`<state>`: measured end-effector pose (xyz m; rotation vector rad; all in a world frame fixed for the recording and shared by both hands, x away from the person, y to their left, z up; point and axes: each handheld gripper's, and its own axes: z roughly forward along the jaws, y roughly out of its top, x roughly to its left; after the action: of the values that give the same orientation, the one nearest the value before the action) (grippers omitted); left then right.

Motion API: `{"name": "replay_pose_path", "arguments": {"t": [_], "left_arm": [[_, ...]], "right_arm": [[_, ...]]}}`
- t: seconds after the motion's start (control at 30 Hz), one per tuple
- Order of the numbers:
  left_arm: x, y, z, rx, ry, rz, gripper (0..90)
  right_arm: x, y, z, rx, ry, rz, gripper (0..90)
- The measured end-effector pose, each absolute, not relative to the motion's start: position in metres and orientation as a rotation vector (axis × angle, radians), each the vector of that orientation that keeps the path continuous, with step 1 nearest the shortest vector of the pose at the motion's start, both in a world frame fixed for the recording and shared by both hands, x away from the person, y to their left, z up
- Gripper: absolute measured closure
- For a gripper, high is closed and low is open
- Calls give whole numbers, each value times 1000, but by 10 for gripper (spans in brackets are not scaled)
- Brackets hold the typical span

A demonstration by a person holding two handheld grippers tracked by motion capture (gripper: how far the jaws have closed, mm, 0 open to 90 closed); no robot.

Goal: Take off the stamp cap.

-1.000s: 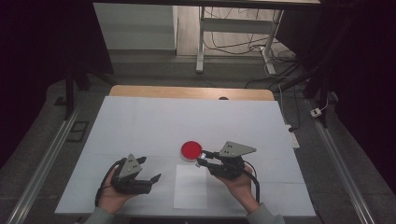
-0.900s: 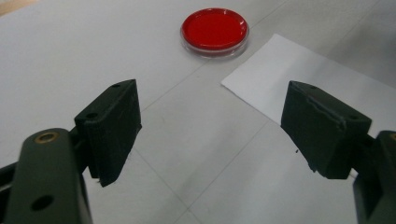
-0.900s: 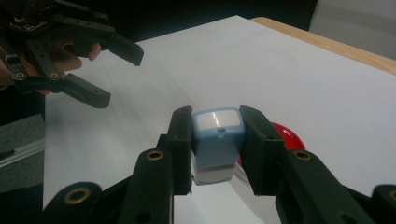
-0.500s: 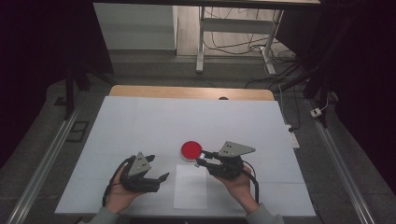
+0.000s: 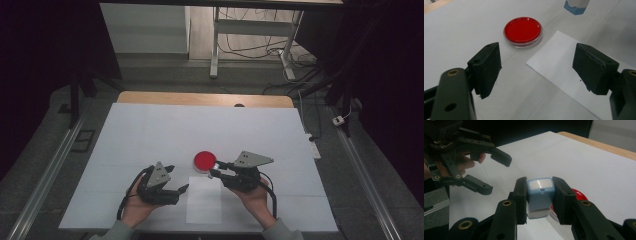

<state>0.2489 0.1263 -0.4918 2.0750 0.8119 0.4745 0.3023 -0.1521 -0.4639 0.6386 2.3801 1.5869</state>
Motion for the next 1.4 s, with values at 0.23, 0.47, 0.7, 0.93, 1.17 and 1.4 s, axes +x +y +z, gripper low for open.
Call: {"name": "replay_pose_path", "arguments": {"t": [0.23,0.47,0.7,0.93,1.17,1.4], "left_arm": [[252,114,-491,2084,786,462,242],[257,105,-492,2092,757,432,243],[259,98,-492,2096,742,414,246],[261,88,-494,2101,725,409,267],[262,80,-494,2098,720,417,316],[264,71,-497,2112,724,433,356]], "right_arm": [[303,-151,-465,641,2388,1589,659],[303,-150,-466,631,2403,1594,659],[303,-150,-467,623,2413,1593,659],[302,-147,-468,645,2408,1604,659],[302,-146,-470,684,2387,1628,659],[301,-146,-470,715,2359,1639,659]]}}
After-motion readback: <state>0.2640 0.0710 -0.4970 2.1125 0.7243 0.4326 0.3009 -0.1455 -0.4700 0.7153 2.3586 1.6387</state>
